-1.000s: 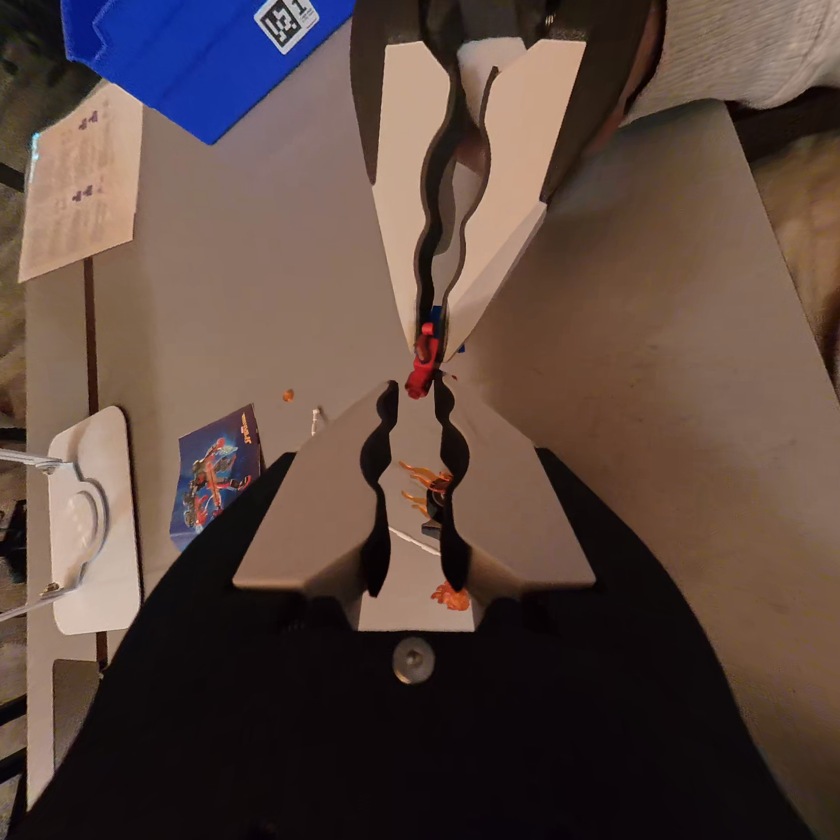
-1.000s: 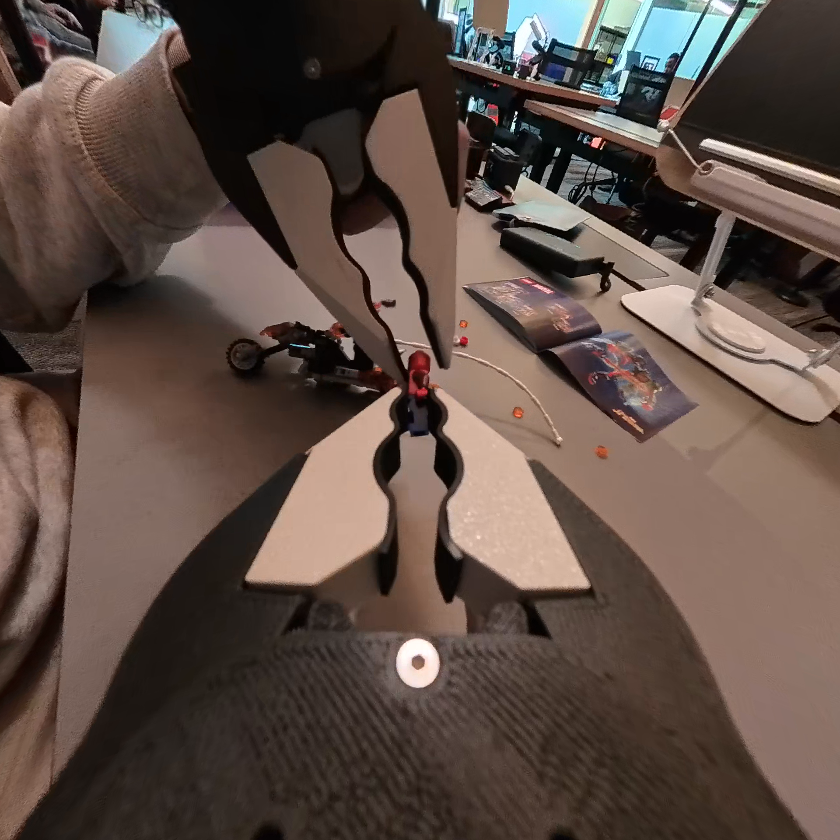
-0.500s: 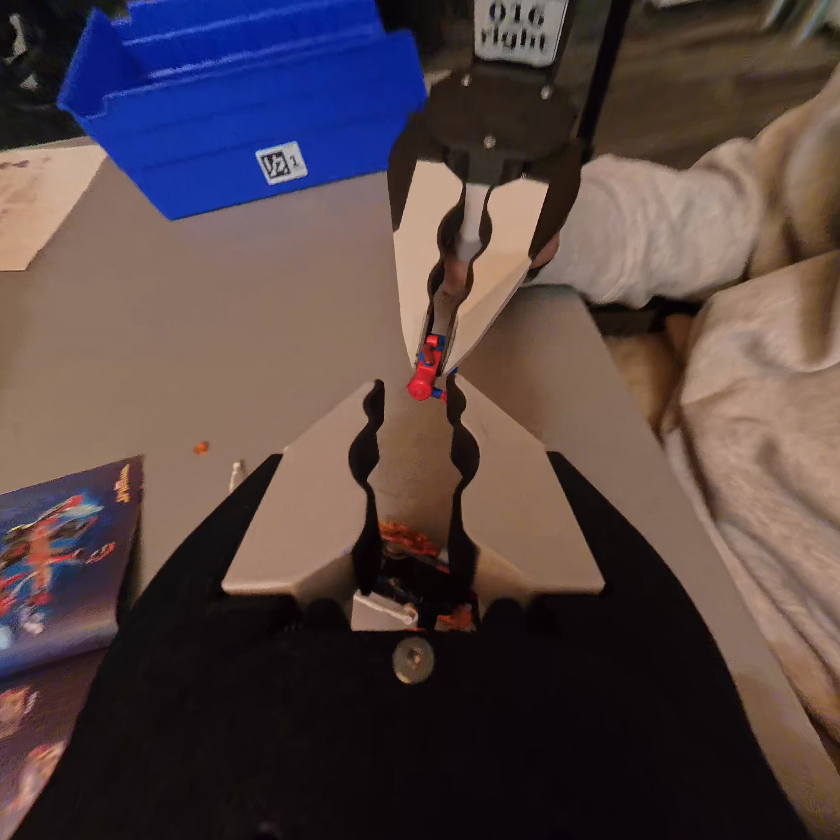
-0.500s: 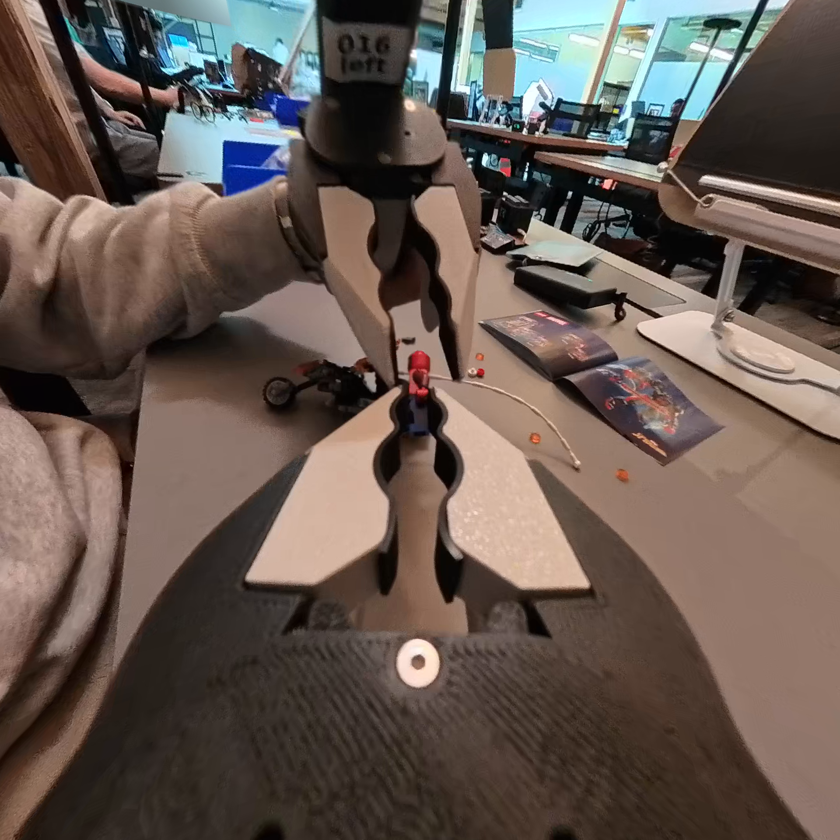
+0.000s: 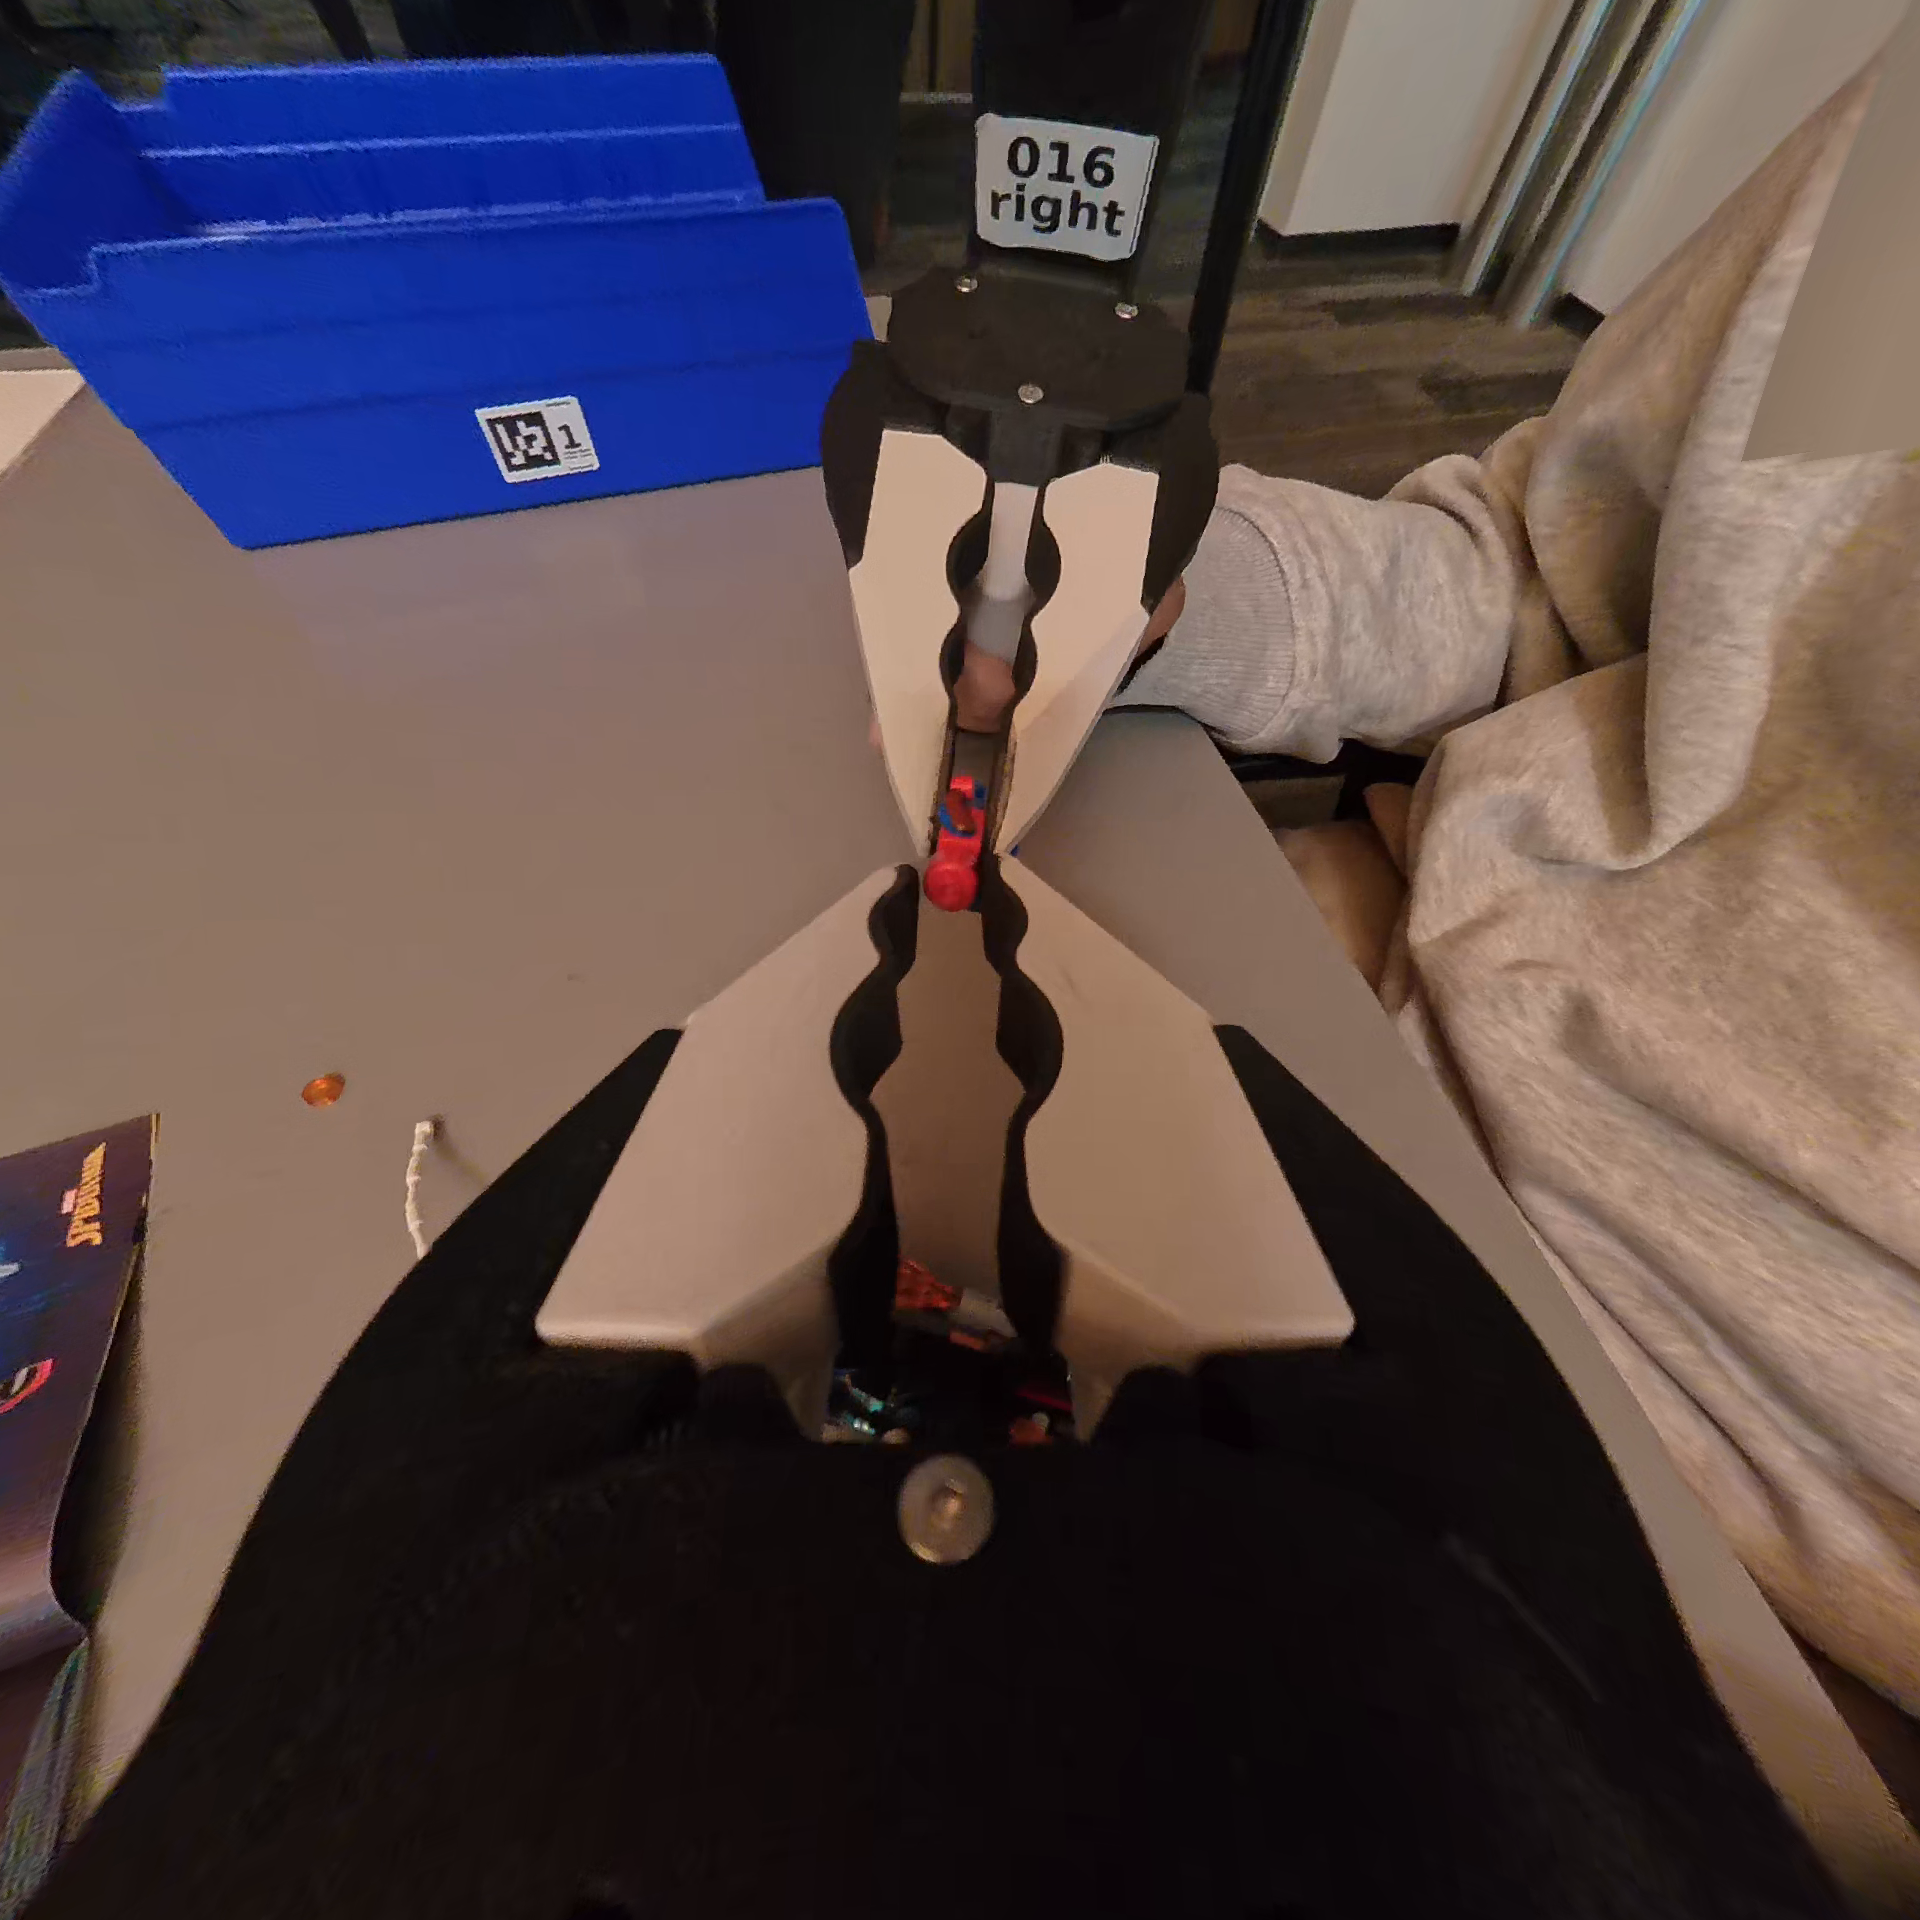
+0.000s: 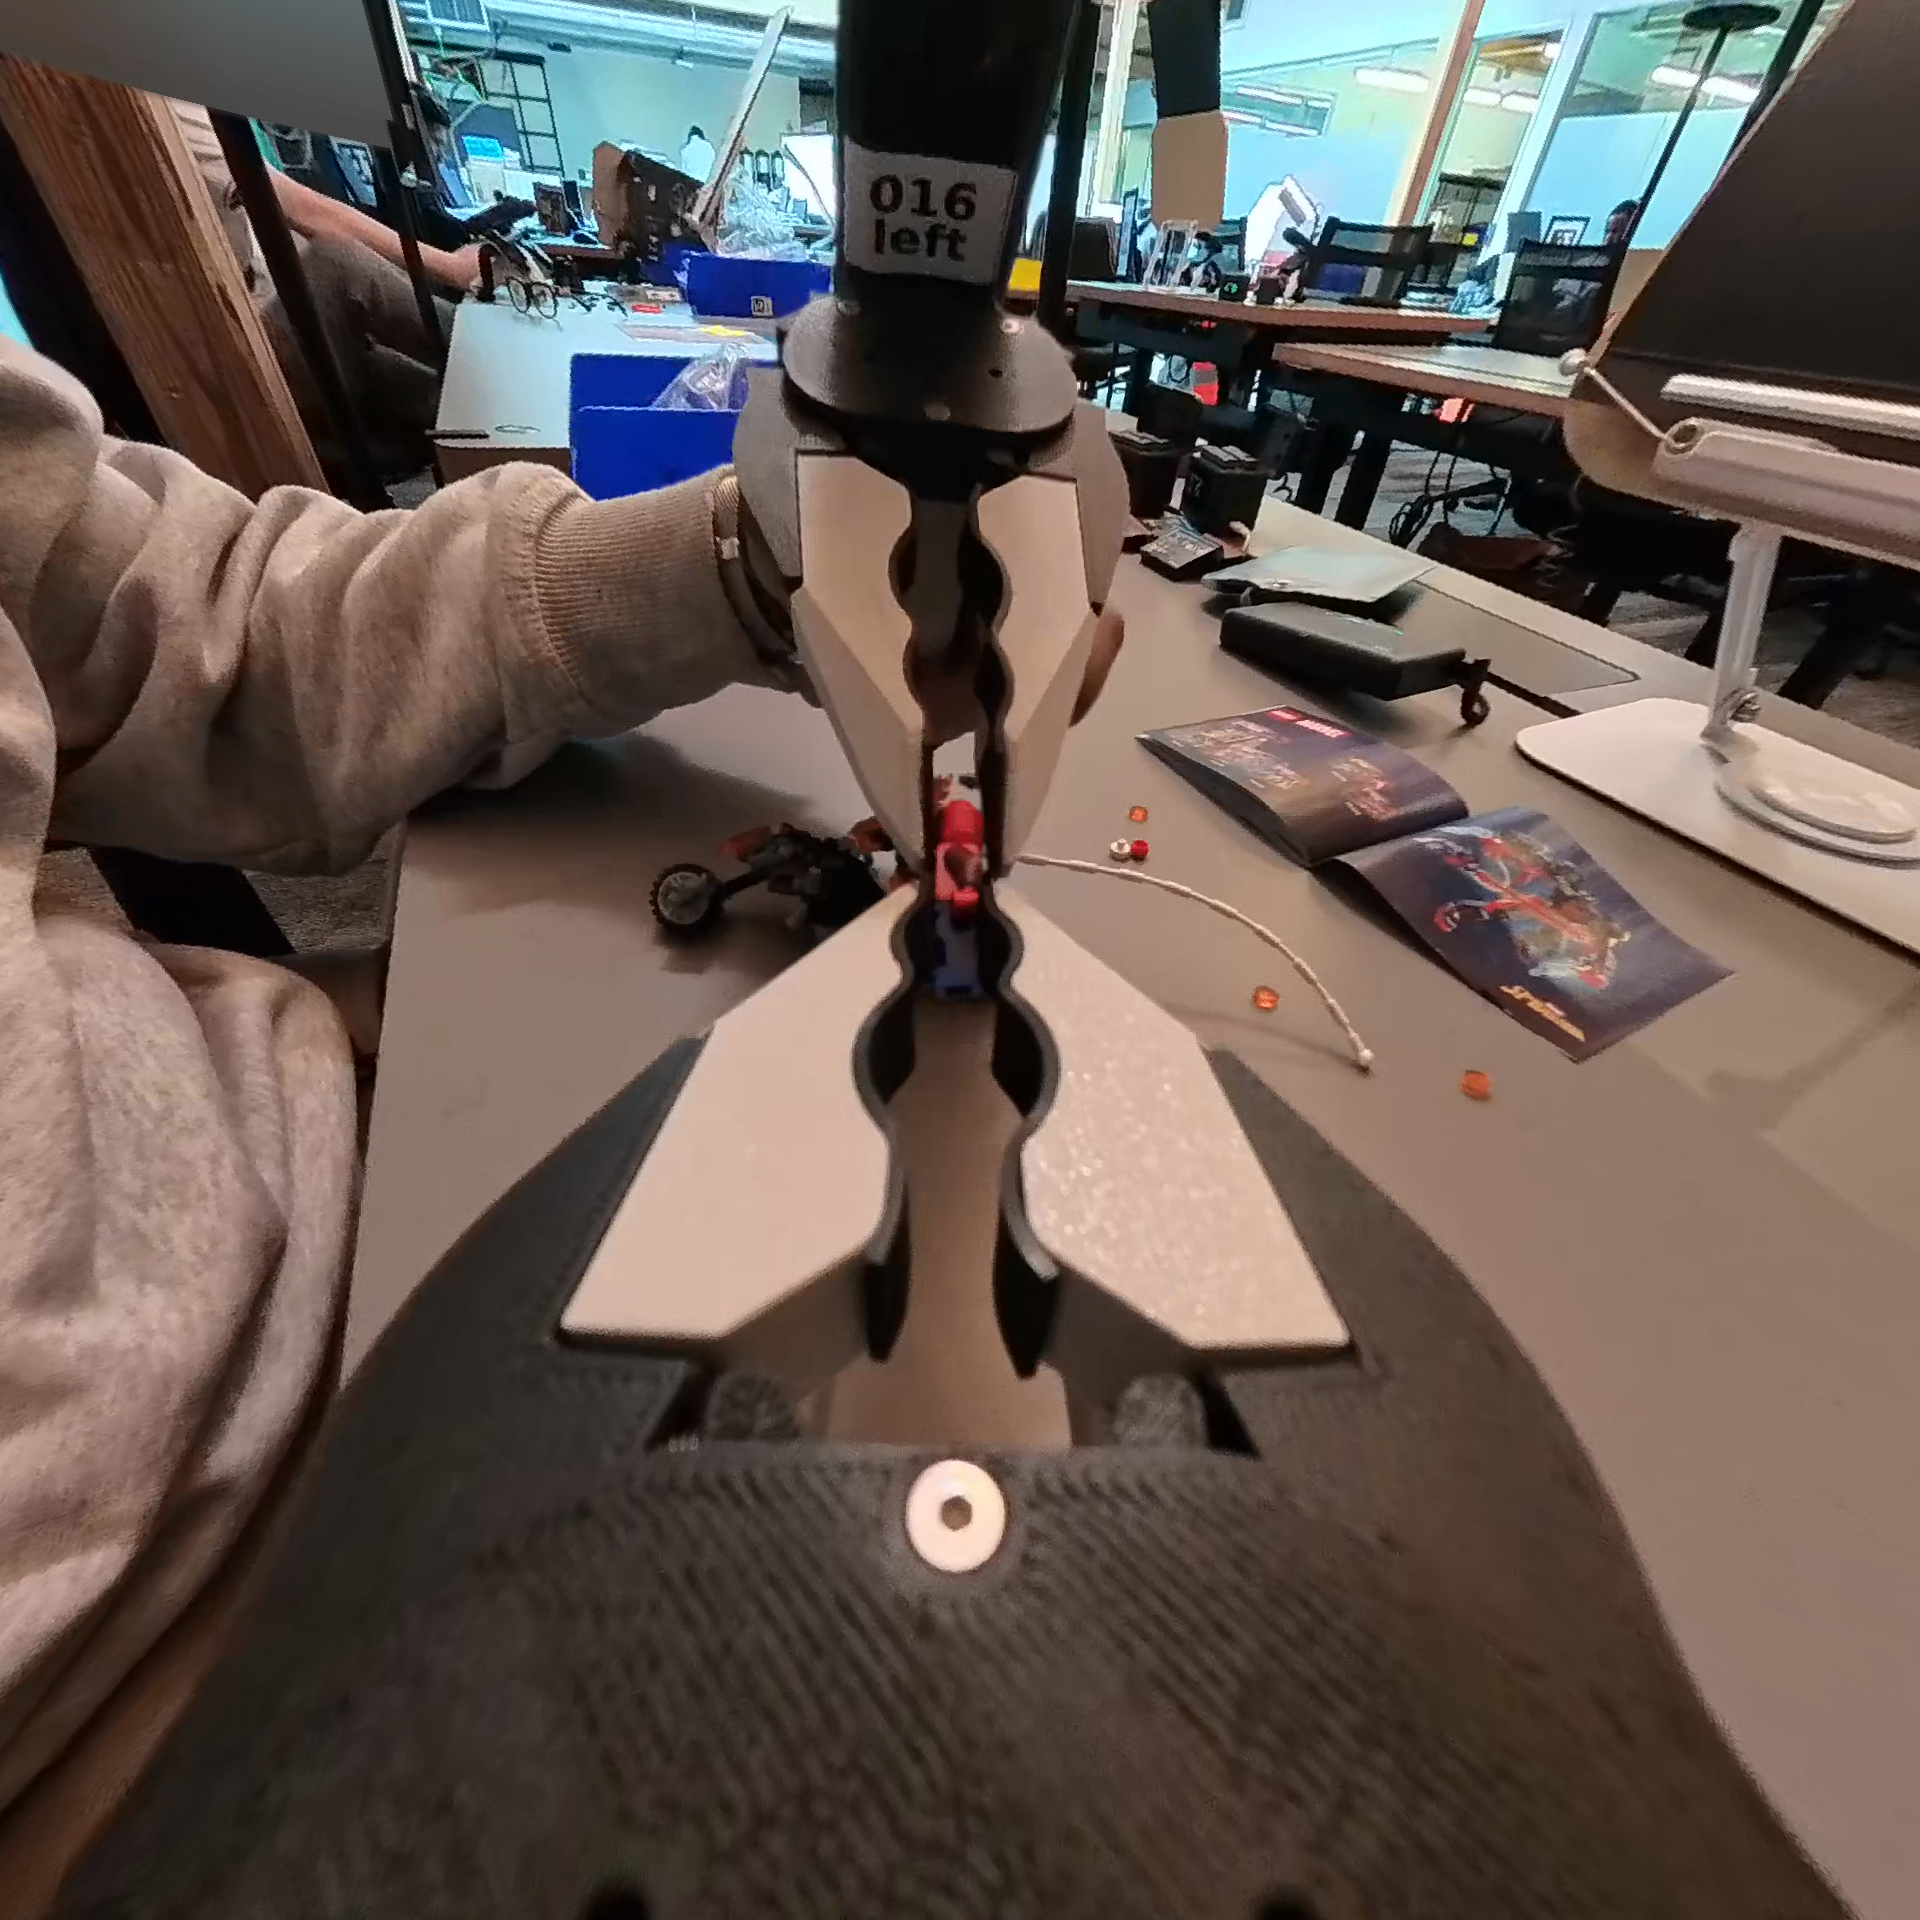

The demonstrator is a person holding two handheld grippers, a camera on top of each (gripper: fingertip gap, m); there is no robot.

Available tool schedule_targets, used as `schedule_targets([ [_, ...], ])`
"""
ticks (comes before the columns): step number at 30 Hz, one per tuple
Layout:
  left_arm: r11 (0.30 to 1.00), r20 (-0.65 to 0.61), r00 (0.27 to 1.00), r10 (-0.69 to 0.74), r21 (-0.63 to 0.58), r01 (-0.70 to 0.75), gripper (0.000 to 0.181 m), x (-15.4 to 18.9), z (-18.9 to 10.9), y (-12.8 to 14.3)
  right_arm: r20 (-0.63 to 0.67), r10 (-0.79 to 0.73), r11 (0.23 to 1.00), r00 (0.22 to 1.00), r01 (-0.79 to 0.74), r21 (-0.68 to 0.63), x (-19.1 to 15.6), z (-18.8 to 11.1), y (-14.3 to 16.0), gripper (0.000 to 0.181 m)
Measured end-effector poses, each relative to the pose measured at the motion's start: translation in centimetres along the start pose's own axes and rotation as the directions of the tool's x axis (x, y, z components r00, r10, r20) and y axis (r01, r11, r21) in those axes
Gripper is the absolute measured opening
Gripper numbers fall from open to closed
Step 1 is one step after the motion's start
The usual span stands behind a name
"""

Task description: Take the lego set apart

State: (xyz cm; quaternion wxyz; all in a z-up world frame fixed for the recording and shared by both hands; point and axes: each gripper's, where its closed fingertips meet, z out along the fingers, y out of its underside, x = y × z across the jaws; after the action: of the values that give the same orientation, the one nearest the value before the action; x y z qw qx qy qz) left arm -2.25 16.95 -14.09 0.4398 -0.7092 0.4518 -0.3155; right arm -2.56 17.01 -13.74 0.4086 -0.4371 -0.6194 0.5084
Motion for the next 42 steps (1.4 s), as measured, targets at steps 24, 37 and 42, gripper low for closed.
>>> schedule_targets([
  [24,0.991,-0.055,0.995,-0.088,0.099,0.093,0.011,-0.1,-0.6,-1.4,0.043,0.125,0.984,0.991,-0.13,0.125,0.4,0.0,-1.6,0.02],
  [37,0.964,0.029,0.997,-0.066,0.259,0.056,0.01,0.0,-0.1,-5.0,0.156,0.245,0.918,0.957,-0.28,0.28,0.6,-2.1,-4.3,0.005],
  [42,0.948,-0.002,0.992,-0.125,0.294,0.12,0.009,0.5,0.1,-5.9,0.247,0.305,0.89,0.92,-0.367,0.269,0.3,-2.9,-4.8,0.005],
])
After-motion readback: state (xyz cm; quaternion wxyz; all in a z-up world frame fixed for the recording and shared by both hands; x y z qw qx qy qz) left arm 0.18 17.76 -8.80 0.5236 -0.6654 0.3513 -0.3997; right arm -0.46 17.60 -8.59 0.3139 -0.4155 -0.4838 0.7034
